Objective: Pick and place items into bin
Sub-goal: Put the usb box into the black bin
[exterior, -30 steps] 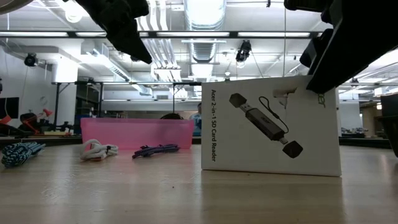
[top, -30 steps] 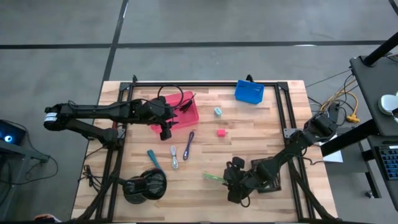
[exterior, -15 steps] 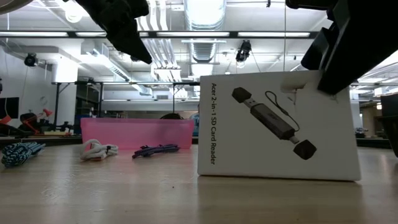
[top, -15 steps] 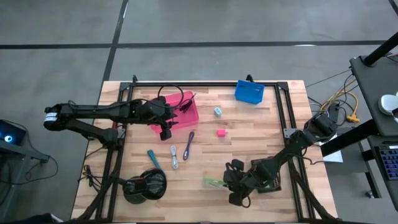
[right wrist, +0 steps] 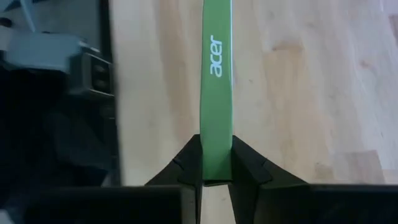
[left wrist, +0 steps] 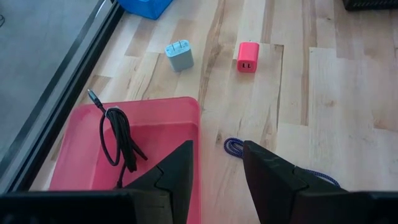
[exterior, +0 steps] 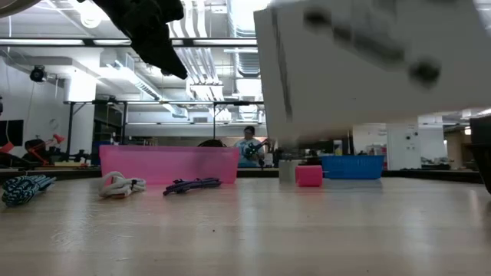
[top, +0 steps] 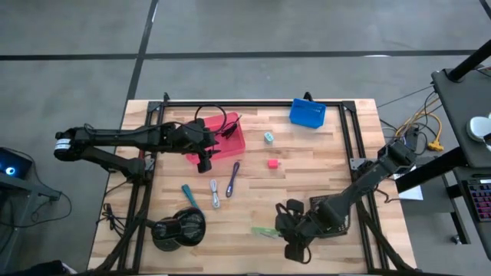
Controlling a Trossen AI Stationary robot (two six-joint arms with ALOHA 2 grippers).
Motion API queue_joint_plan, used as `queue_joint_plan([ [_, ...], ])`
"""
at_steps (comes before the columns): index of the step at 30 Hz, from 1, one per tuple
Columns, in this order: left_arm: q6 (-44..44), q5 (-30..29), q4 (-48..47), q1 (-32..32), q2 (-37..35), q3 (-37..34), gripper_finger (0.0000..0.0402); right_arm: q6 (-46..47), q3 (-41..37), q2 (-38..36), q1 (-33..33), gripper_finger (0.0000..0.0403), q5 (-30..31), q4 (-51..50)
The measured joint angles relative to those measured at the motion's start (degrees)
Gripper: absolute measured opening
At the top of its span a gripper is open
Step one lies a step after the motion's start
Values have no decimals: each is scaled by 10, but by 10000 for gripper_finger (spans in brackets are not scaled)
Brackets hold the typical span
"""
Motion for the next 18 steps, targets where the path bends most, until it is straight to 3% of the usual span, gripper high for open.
queue_joint_plan([
  [7,0,0,0,0,0,0,124,29,97,-1,22,36,15,-118],
  [13,0,0,0,0,0,-4,124,165,126,-1,49,37,33,-244],
  [18,0,0,0,0,0,-7,124,265,126,-3,86,37,32,-283],
])
